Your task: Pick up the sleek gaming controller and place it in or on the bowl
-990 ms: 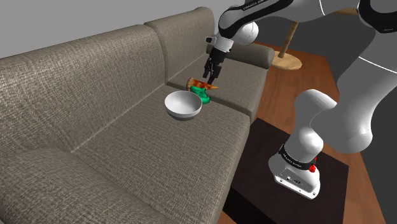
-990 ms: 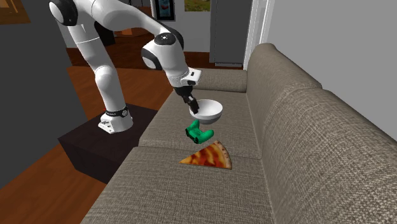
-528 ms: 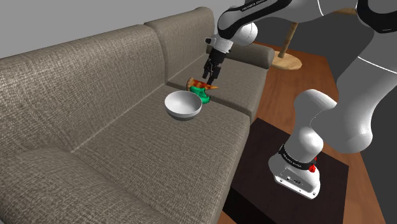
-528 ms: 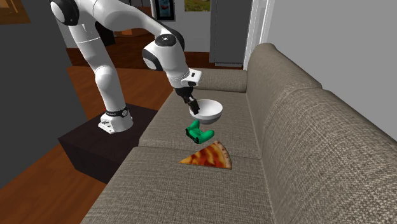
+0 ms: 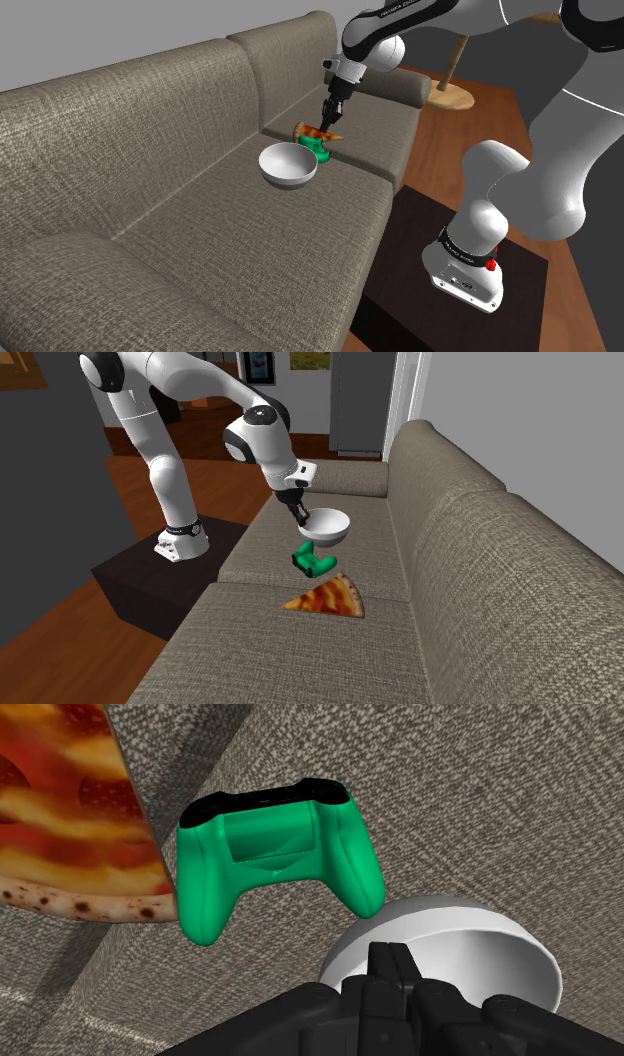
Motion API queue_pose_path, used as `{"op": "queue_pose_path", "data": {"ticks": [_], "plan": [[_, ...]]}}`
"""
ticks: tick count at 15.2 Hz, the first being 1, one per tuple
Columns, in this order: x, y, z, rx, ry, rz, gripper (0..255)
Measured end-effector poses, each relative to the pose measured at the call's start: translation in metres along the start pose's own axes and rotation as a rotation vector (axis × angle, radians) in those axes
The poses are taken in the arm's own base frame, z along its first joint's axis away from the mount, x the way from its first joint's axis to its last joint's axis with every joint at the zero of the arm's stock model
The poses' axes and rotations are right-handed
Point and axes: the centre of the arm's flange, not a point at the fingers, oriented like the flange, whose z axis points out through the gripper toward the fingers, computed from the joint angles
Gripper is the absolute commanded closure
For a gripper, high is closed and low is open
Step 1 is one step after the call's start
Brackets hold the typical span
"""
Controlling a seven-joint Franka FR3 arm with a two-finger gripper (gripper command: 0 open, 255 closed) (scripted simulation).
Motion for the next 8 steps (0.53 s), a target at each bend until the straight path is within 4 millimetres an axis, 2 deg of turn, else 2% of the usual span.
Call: {"op": "queue_pose_path", "data": {"ticks": [1, 2, 4, 8], "plan": [[0.0, 0.0, 0.0, 0.0, 0.0, 0.0, 255], [0.0, 0.0, 0.0, 0.0, 0.0, 0.0, 0], [0.002, 0.006, 0.003, -0.001, -0.011, 0.012, 0], [0.022, 0.046, 0.023, -0.005, -0.084, 0.113, 0]]}}
